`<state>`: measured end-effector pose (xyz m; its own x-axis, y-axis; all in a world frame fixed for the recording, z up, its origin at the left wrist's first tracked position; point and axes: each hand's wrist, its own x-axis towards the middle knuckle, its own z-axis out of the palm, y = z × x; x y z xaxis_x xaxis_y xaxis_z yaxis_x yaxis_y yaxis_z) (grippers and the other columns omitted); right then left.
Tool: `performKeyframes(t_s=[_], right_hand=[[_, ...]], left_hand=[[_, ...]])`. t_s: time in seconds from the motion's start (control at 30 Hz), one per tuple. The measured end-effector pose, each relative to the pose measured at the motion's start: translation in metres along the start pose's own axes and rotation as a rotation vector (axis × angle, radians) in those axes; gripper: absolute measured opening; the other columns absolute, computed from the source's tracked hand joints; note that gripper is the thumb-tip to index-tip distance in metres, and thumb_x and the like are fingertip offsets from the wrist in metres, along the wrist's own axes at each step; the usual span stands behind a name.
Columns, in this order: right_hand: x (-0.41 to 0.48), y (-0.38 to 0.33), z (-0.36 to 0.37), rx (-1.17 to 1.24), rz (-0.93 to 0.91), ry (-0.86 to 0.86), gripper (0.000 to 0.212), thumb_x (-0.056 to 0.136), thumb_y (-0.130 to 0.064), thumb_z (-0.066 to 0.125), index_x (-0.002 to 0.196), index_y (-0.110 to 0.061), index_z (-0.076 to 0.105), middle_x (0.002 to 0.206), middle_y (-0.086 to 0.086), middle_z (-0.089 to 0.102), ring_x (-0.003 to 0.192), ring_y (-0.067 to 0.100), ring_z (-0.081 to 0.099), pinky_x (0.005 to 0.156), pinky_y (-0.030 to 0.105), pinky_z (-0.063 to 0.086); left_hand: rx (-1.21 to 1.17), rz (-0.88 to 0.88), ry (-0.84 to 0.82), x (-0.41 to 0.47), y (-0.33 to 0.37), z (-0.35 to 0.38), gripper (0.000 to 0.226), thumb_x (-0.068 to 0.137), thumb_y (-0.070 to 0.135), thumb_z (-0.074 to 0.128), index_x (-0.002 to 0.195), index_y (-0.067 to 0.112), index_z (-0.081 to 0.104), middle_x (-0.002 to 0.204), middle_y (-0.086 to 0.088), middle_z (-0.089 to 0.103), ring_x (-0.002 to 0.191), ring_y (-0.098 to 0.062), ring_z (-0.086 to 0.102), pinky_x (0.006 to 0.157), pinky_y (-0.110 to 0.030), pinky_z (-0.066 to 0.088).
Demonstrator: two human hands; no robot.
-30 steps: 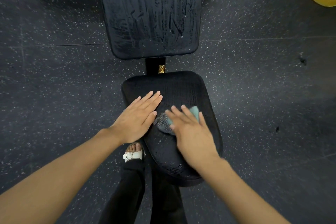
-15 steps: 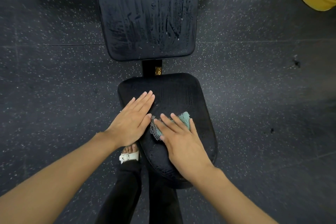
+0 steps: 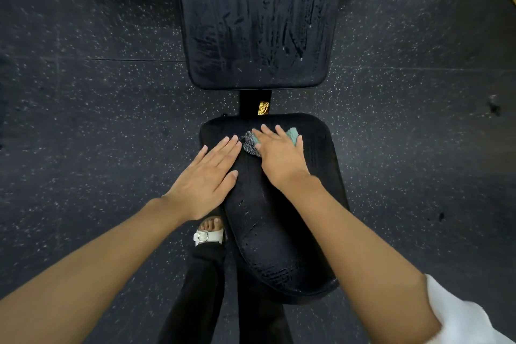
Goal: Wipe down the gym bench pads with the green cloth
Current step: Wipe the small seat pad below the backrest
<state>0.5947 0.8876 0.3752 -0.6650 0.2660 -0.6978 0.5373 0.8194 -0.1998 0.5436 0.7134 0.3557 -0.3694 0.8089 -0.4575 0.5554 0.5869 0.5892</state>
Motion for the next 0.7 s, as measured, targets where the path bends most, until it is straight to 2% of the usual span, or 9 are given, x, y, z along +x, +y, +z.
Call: performKeyframes(t_s=[0.33, 0.37, 0.4, 0.47, 0.53, 0.63, 0.7], right_hand=[[-0.090, 0.004, 0.003, 0.000, -0.179, -0.014, 0.048, 0.108, -0.028, 0.023, 0.154, -0.037, 0.014, 0.162, -0.018, 0.006, 0.150, 0.006, -0.002, 0.119, 0.040, -0.007], [-0.102, 0.006, 0.004, -0.012, -0.183, 0.017, 0.047, 0.107, -0.028, 0.024, 0.153, -0.037, 0.020, 0.161, -0.018, 0.013, 0.150, 0.007, 0.005, 0.120, 0.040, -0.002], [-0.115, 0.008, 0.006, -0.037, -0.186, 0.073, 0.046, 0.105, -0.027, 0.028, 0.150, -0.036, 0.032, 0.158, -0.017, 0.026, 0.148, 0.008, 0.019, 0.119, 0.042, 0.010], [-0.138, 0.016, 0.012, -0.079, -0.156, 0.154, 0.045, 0.094, -0.027, 0.038, 0.135, -0.034, 0.056, 0.141, -0.014, 0.053, 0.133, 0.011, 0.048, 0.107, 0.044, 0.039], [-0.157, 0.025, 0.017, -0.084, -0.097, 0.152, 0.045, 0.089, -0.031, 0.039, 0.126, -0.034, 0.064, 0.132, -0.014, 0.062, 0.124, 0.012, 0.058, 0.096, 0.044, 0.051], [-0.165, 0.032, 0.018, -0.088, -0.016, 0.165, 0.048, 0.089, -0.034, 0.033, 0.124, -0.034, 0.066, 0.130, -0.013, 0.063, 0.124, 0.014, 0.058, 0.092, 0.048, 0.050], [-0.156, 0.030, 0.013, -0.061, 0.006, 0.126, 0.044, 0.096, -0.030, 0.036, 0.136, -0.035, 0.055, 0.144, -0.012, 0.051, 0.139, 0.016, 0.041, 0.105, 0.056, 0.036]], left_hand=[[0.046, -0.043, -0.034, 0.000, 0.007, -0.003, 0.085, 0.079, 0.060, -0.013, 0.156, 0.024, -0.010, 0.161, 0.014, -0.020, 0.145, 0.002, -0.026, 0.111, -0.017, -0.025], [0.065, -0.045, -0.043, 0.000, 0.010, -0.003, 0.087, 0.077, 0.060, -0.014, 0.156, 0.024, -0.011, 0.161, 0.014, -0.022, 0.145, 0.001, -0.027, 0.110, -0.018, -0.026], [0.080, -0.042, -0.048, 0.000, 0.013, -0.004, 0.087, 0.077, 0.061, -0.015, 0.156, 0.024, -0.012, 0.160, 0.014, -0.023, 0.145, 0.000, -0.028, 0.109, -0.018, -0.027], [0.090, -0.024, -0.056, 0.000, 0.019, -0.003, 0.087, 0.077, 0.062, -0.015, 0.155, 0.023, -0.013, 0.160, 0.013, -0.023, 0.145, 0.000, -0.028, 0.107, -0.016, -0.028], [0.083, -0.010, -0.067, 0.000, 0.024, -0.002, 0.087, 0.077, 0.062, -0.014, 0.155, 0.024, -0.014, 0.160, 0.014, -0.024, 0.144, 0.000, -0.029, 0.107, -0.015, -0.029], [0.088, -0.002, -0.081, 0.000, 0.029, -0.002, 0.086, 0.077, 0.062, -0.014, 0.154, 0.025, -0.015, 0.161, 0.014, -0.024, 0.144, 0.001, -0.029, 0.108, -0.016, -0.028], [0.088, 0.001, -0.088, 0.001, 0.030, -0.002, 0.085, 0.078, 0.062, -0.013, 0.154, 0.025, -0.015, 0.161, 0.014, -0.023, 0.144, 0.001, -0.028, 0.108, -0.016, -0.027]])
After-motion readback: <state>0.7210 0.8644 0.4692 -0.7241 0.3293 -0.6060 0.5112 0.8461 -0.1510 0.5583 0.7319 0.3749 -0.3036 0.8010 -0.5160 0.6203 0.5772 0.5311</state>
